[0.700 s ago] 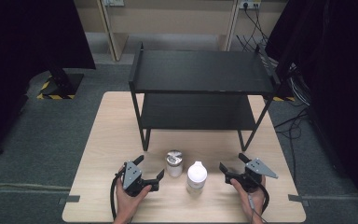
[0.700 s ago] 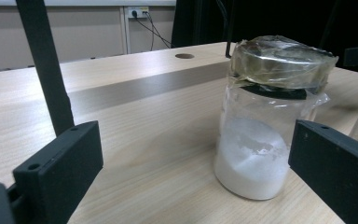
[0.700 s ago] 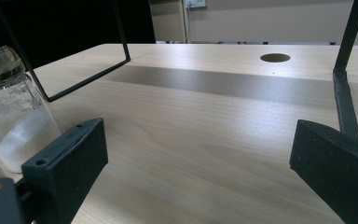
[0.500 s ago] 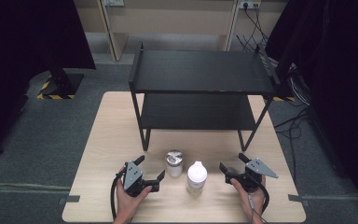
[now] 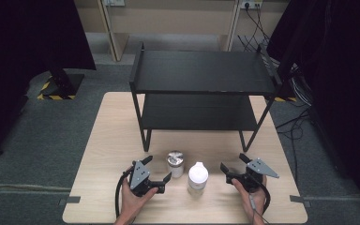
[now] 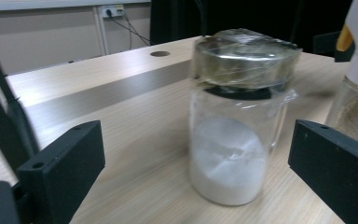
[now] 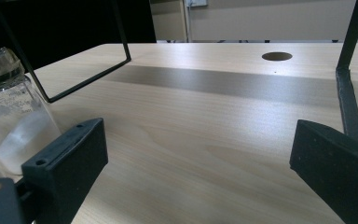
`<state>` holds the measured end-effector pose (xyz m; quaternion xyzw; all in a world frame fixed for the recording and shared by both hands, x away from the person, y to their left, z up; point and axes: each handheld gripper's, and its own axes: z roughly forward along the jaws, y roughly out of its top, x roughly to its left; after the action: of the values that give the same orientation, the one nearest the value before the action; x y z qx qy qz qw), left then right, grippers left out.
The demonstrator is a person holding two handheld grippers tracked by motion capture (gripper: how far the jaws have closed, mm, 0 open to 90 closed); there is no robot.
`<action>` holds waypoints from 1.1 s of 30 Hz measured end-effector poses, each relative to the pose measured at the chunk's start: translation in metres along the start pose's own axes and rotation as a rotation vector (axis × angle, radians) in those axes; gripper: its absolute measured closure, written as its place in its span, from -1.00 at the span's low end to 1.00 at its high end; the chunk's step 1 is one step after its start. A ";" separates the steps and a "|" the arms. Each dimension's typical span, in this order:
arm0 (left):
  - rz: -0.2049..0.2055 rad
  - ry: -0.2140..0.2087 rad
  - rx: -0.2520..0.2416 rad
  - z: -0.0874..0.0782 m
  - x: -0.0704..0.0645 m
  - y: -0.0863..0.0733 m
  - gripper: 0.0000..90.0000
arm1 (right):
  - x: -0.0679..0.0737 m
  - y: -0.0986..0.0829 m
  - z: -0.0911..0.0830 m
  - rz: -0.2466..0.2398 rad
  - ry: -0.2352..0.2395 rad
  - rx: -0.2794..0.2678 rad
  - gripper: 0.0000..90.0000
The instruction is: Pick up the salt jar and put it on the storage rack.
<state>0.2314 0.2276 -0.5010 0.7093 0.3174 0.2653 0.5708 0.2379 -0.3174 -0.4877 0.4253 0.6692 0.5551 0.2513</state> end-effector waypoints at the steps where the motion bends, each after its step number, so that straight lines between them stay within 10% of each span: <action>1: 0.000 -0.009 0.000 0.002 0.000 0.000 -0.93 | 0.000 0.000 0.000 0.000 0.001 0.000 -0.90; 33: -0.017 -0.089 0.113 0.041 0.002 0.026 -0.33 | -0.001 0.000 0.000 -0.002 0.004 0.000 -0.90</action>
<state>0.2668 0.1997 -0.4841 0.7489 0.3120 0.2103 0.5454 0.2382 -0.3179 -0.4878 0.4235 0.6701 0.5558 0.2504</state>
